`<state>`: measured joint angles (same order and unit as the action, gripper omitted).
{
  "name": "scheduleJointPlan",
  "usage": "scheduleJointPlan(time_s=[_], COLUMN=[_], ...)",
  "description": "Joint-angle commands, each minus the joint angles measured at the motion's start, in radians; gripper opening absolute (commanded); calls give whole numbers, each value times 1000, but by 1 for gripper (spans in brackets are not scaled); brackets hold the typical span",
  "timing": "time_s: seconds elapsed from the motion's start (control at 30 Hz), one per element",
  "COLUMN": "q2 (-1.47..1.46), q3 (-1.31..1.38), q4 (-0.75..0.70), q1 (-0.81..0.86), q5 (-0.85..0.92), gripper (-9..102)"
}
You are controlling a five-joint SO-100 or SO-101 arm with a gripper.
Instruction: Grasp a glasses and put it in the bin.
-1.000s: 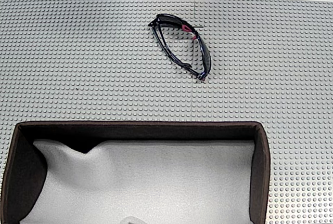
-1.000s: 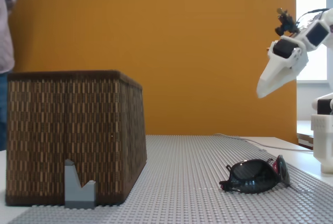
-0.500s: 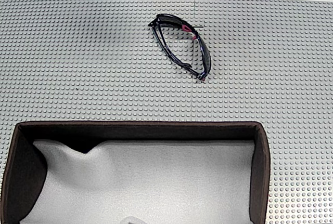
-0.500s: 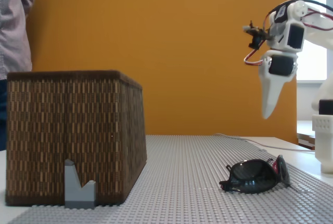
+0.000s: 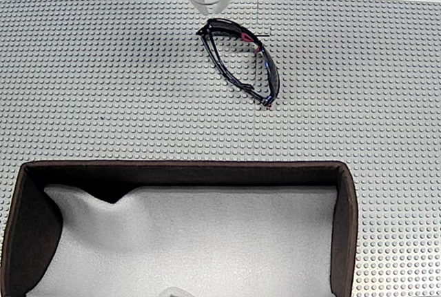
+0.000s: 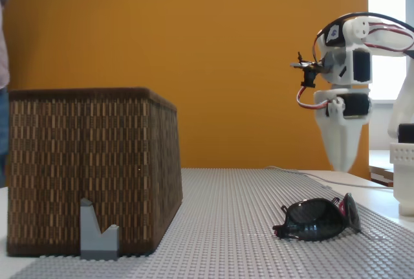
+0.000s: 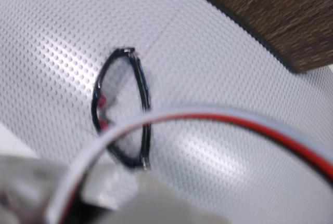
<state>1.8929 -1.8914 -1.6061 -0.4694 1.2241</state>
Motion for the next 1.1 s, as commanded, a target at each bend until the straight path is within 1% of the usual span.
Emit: scheduleJointPlan(time_s=[0.0,0.07,0.23,0.33,0.5,0.7,0.87,1.07], q2=[-35,-61,-141,-192,-265,-351,-408,-480], q3=[54,75,141,166,189,210,239,268], q4=[-40,-49,-101,-150,-170,-146,-71,-15], q1=[-38,-52,-77,-91,-92,-103,-114,-121], q5=[52,54,132,190,262,301,310,316], gripper=[11,12,15,15,16,16,17,17])
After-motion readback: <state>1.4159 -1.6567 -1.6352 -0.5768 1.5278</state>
